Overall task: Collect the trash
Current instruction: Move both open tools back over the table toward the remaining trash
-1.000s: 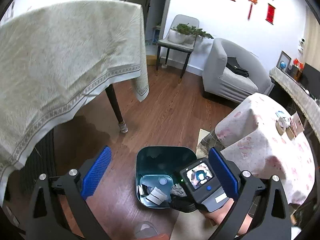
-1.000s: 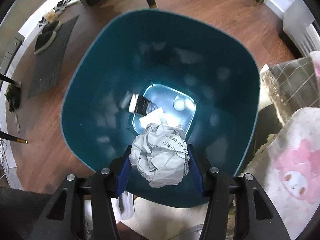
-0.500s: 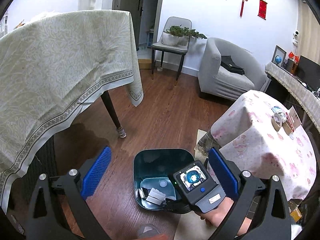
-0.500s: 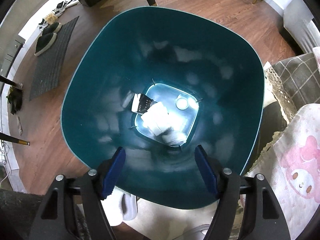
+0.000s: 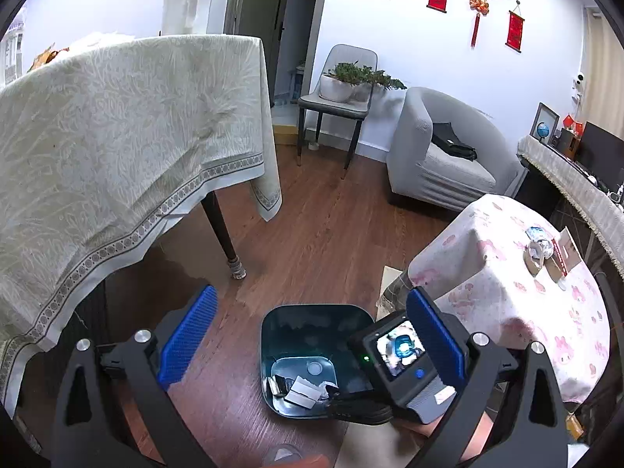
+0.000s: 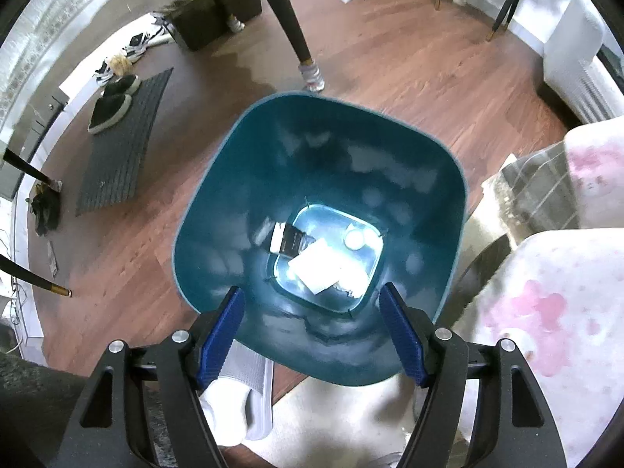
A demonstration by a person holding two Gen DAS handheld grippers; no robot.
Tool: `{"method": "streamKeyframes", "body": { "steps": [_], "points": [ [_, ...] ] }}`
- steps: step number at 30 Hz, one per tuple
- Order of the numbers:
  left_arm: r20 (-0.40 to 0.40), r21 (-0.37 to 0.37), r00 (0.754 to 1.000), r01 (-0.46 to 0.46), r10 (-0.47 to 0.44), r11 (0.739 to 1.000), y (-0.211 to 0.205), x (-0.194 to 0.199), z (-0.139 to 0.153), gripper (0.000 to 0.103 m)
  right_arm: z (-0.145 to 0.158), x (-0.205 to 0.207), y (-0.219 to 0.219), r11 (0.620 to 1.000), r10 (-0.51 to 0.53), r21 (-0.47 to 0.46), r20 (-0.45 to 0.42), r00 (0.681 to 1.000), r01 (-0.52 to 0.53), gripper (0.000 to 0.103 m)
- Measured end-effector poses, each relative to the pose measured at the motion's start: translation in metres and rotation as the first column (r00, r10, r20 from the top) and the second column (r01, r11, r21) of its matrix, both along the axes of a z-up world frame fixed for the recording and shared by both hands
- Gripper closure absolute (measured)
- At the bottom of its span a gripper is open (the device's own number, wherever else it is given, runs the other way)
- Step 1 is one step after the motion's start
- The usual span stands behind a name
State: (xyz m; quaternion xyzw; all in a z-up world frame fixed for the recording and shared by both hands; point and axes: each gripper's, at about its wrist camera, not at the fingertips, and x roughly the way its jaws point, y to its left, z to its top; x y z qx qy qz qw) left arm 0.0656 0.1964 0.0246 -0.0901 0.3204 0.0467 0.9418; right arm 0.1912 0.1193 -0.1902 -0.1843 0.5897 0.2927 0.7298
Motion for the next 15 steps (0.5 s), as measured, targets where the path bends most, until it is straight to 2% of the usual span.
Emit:
{"method": "streamKeyframes", "body": {
  "steps": [7, 15],
  "points": [
    [0.03, -0.006, 0.999, -0.016, 0.016, 1.0, 0.003, -0.002, 0.016, 0.004, 0.058, 0.0, -0.011, 0.996, -0.013, 0.093, 0.113, 0.993, 0.002, 0.03],
    [0.041, 0.006, 0.999, -0.018, 0.017, 1.0, -0.007, 0.007, 0.025, 0.004, 0.127, -0.006, -0.038, 0.984, -0.038, 0.176, 0.248, 0.968, -0.007, 0.026]
  ]
}}
